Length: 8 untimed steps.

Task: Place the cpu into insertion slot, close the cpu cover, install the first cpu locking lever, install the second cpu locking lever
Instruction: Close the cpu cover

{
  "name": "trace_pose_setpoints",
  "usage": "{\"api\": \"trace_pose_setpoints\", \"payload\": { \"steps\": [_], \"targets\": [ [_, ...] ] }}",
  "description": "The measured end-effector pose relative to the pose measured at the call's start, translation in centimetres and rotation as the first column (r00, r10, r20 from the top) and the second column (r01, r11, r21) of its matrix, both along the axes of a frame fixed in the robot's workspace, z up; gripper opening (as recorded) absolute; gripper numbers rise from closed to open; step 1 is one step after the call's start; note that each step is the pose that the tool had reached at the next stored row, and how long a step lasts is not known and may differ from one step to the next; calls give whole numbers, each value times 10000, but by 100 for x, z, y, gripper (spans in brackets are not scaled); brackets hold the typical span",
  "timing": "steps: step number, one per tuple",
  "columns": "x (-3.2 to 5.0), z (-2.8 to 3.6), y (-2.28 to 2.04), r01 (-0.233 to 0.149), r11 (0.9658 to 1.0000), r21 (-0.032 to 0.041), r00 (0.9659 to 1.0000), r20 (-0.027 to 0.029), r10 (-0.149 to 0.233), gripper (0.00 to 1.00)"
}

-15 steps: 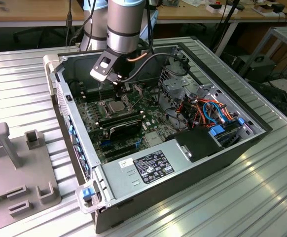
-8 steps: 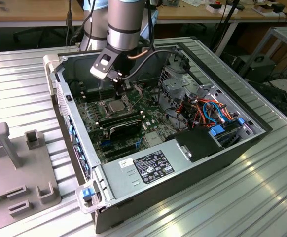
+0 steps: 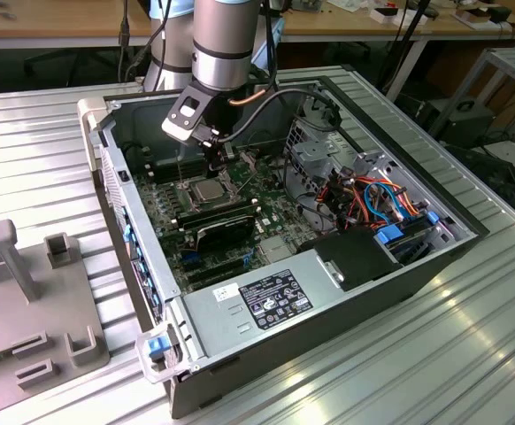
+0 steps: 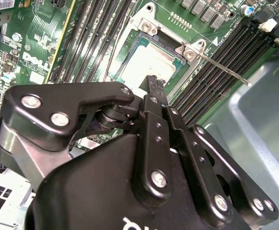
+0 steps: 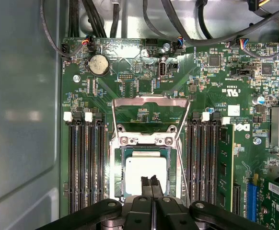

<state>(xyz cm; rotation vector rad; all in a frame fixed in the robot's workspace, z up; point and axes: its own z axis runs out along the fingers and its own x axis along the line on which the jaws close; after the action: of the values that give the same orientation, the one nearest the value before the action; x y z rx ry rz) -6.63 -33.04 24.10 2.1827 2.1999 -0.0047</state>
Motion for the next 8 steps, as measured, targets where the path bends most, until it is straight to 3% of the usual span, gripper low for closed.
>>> {"api": "trace_pose_setpoints", "payload": {
  "steps": [8],
  "targets": [
    [0,0,0,-1,10000,5,10000,-1,1,11]
  ]
}}
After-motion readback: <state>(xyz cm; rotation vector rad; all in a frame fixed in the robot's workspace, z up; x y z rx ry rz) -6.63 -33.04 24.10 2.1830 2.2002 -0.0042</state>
